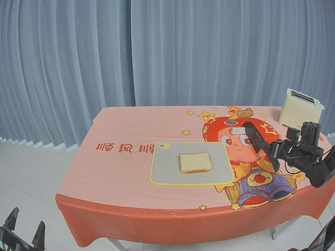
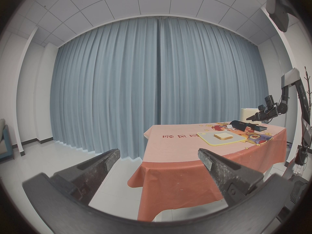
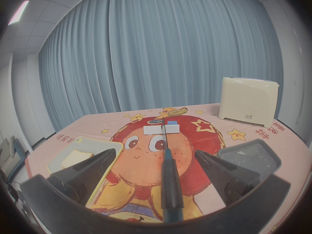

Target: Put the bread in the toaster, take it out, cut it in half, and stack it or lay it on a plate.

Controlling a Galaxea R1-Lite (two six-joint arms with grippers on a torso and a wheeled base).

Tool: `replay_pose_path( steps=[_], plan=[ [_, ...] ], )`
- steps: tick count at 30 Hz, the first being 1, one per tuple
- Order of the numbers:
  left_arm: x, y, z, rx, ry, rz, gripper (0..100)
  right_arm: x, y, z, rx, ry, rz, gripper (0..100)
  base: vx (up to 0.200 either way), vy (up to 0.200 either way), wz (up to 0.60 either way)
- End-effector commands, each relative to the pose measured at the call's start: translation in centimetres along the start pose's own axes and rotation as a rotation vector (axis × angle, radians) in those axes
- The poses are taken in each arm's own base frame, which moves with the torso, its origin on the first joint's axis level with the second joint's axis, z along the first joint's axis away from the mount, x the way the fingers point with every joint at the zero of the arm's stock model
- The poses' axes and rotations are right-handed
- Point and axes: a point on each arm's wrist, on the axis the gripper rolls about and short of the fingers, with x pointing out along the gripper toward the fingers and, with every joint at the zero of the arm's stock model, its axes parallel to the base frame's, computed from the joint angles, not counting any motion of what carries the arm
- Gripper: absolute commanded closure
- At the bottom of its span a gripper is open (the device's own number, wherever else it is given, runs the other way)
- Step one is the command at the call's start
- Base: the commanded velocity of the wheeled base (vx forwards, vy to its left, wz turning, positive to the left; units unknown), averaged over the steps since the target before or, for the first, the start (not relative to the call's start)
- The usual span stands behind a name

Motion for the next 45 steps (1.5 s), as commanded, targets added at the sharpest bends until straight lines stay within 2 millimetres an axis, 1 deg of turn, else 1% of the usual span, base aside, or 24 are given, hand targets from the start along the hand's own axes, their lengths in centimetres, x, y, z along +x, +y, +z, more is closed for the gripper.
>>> replay_pose_path(
  steps=[1, 11, 29, 30, 45],
  plan=[
    [0.1, 0.0, -0.5, 0.0, 0.018, 0.0, 0, 1.0, -0.5, -1.3, -0.015, 0.031, -0.016, 0, 0.0, 0.0, 0.0],
    [0.1, 0.0, -0.5, 0.0, 0.018, 0.0, 0, 1.4, -0.4, -2.3, -0.017, 0.055, -0.016, 0, 0.0, 0.0, 0.0],
    [0.1, 0.0, -0.5, 0.0, 0.018, 0.0, 0, 1.3, -0.2, -2.5, -0.019, 0.063, -0.013, 0, 0.0, 0.0, 0.0],
    [0.1, 0.0, -0.5, 0.0, 0.018, 0.0, 0, 1.3, -0.2, -2.6, -0.019, 0.064, -0.012, 100, 0.0, 0.0, 0.0],
    [0.1, 0.0, -0.5, 0.0, 0.018, 0.0, 0, 1.3, -0.2, -2.3, -0.02, 0.052, -0.011, 100, 0.0, 0.0, 0.0]
  ],
)
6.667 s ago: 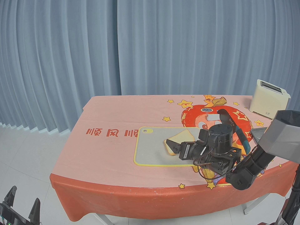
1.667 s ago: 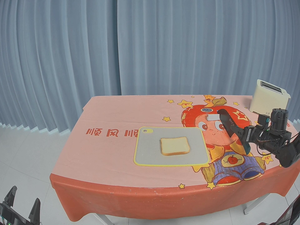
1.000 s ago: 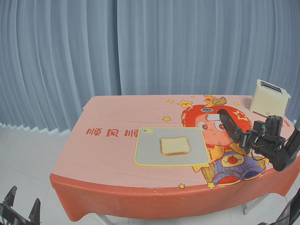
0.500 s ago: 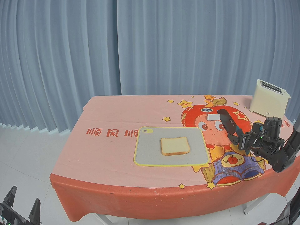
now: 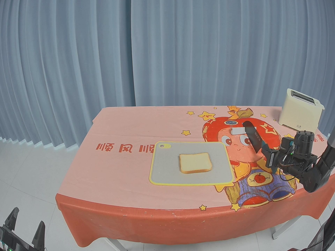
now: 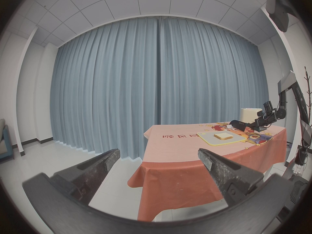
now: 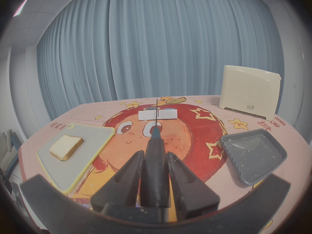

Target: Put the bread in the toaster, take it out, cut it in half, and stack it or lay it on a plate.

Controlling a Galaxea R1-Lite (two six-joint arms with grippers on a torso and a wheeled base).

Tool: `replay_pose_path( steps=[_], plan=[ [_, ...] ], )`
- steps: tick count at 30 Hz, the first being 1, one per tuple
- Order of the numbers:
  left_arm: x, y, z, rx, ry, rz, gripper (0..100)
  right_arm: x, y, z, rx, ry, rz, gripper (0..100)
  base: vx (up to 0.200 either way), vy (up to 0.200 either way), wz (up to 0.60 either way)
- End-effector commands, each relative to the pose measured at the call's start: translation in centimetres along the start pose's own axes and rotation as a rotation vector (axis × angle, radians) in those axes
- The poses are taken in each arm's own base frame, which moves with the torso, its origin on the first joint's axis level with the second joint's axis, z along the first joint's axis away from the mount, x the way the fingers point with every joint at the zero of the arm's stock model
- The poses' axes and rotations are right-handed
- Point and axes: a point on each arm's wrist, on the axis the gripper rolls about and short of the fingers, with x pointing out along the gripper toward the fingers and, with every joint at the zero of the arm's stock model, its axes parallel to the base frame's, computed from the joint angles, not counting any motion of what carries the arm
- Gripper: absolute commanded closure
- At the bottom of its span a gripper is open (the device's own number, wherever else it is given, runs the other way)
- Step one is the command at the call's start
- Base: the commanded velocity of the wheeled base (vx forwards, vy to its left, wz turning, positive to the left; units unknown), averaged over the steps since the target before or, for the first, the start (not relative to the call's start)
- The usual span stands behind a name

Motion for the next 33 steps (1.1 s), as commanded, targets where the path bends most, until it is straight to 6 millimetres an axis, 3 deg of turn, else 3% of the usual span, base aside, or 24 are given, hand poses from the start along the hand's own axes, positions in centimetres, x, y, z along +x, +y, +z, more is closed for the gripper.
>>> replay_pose_path(
  steps=[1, 19, 33],
  plan=[
    [0.1, 0.0, -0.5, 0.0, 0.017, 0.0, 0, -0.1, 0.0, 0.2, -0.001, -0.011, 0.002, 100, 0.0, 0.0, 0.0],
    [0.1, 0.0, -0.5, -0.002, 0.017, 0.0, 0, -0.6, 0.2, 1.4, -0.007, -0.096, 0.01, 100, 0.0, 0.0, 0.0],
    [0.1, 0.0, -0.5, -0.002, 0.017, 0.0, 0, -3.3, 2.0, 2.6, -0.028, -0.151, 0.064, 100, 0.0, 0.0, 0.0]
  ],
)
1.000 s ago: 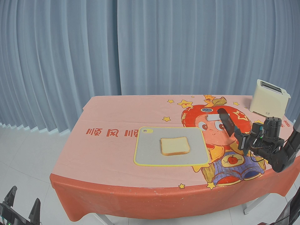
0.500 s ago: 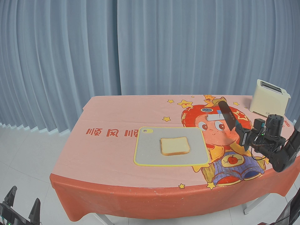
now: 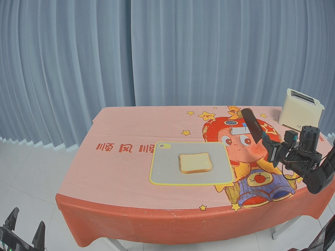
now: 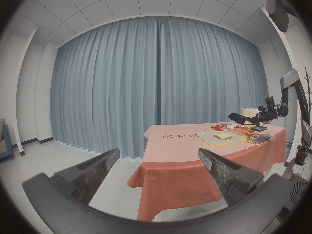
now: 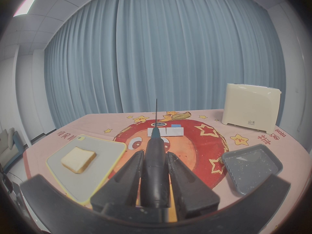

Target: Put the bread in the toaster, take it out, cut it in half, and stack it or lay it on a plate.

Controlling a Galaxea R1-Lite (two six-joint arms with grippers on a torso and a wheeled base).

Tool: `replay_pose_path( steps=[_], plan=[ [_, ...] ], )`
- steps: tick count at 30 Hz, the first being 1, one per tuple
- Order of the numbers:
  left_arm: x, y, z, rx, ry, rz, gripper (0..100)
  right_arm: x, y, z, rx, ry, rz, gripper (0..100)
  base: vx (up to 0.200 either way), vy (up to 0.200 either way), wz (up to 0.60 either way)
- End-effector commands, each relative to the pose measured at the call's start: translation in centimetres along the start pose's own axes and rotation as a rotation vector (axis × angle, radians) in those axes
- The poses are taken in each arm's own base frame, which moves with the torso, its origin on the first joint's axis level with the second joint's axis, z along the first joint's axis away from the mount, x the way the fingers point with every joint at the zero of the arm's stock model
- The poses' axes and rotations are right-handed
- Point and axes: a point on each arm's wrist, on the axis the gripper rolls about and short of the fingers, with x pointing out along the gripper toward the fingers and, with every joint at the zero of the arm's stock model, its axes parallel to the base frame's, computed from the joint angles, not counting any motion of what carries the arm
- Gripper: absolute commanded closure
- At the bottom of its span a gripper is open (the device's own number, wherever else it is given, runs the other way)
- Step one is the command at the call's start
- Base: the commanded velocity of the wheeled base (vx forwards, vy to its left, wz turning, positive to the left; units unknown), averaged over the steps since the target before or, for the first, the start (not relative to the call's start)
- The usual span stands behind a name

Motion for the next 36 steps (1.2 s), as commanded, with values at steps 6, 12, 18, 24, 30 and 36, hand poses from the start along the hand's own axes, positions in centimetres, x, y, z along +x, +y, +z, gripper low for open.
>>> replay_pose_path(
  steps=[6, 12, 18, 24, 30, 36],
  plan=[
    [0.1, 0.0, -0.5, -0.001, 0.018, 0.001, 0, -2.0, 1.2, 1.4, -0.015, -0.061, 0.039, 100, 0.0, 0.0, 0.0],
    [0.1, 0.0, -0.5, 0.001, 0.018, 0.001, 0, -2.7, 1.5, 1.9, -0.017, -0.082, 0.048, 100, 0.0, 0.0, 0.0],
    [0.1, 0.0, -0.5, 0.001, 0.018, 0.001, 0, -3.4, 2.0, 2.2, -0.023, -0.097, 0.063, 100, 0.0, 0.0, 0.0],
    [0.1, 0.0, -0.5, 0.001, 0.018, 0.001, 0, -3.8, 2.8, 1.8, -0.031, -0.084, 0.094, 100, 0.0, 0.0, 0.0],
    [0.1, 0.0, -0.5, -0.001, 0.018, 0.001, 0, -4.1, 3.5, 1.6, -0.039, -0.079, 0.117, 100, 0.0, 0.0, 0.0],
    [0.1, 0.0, -0.5, -0.001, 0.018, -0.001, 0, -4.6, 4.6, 0.7, -0.052, -0.049, 0.159, 100, 0.0, 0.0, 0.0]
  ],
)
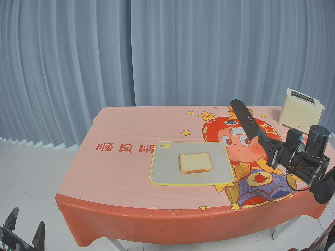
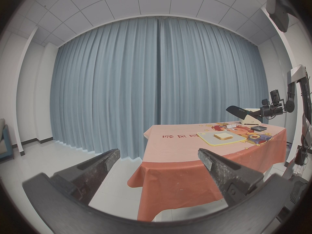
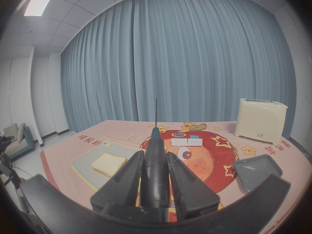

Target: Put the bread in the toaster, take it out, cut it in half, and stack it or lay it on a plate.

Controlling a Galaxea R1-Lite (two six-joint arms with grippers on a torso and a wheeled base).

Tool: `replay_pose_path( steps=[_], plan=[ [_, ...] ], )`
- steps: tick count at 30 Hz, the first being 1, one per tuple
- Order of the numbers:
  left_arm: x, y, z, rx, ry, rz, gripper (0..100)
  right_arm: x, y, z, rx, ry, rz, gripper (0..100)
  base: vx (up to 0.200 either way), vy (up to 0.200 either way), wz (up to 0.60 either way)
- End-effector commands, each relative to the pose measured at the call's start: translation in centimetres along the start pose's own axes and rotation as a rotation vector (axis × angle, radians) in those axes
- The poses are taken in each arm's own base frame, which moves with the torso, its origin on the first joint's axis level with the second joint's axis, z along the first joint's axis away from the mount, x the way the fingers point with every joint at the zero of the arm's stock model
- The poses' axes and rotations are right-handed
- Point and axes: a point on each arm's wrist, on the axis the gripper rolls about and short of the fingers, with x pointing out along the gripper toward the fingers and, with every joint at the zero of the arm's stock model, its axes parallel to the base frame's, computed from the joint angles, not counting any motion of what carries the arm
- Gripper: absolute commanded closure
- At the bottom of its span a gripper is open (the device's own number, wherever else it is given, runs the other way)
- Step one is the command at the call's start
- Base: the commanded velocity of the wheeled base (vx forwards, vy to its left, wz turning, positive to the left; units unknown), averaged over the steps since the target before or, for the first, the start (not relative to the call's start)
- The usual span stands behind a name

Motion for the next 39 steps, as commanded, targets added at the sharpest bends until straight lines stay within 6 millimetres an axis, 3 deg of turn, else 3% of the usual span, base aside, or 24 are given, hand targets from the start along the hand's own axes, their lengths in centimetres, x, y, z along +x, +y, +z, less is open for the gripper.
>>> replay_pose_path(
  steps=[1, 32, 39],
  plan=[
    [0.1, 0.0, -0.5, 0.001, 0.018, -0.001, 0, -0.3, 0.9, -0.5, -0.008, 0.02, 0.034, 100, 0.0, 0.0, 0.0],
    [0.1, 0.0, -0.5, 0.0, 0.019, -0.002, 0, -1.7, 5.3, -2.4, -0.047, 0.089, 0.204, 100, 0.0, 0.0, 0.0],
    [0.1, 0.0, -0.5, 0.001, 0.018, -0.002, 0, -2.2, 5.4, -2.4, -0.048, 0.083, 0.209, 100, 0.0, 0.0, 0.0]
  ],
)
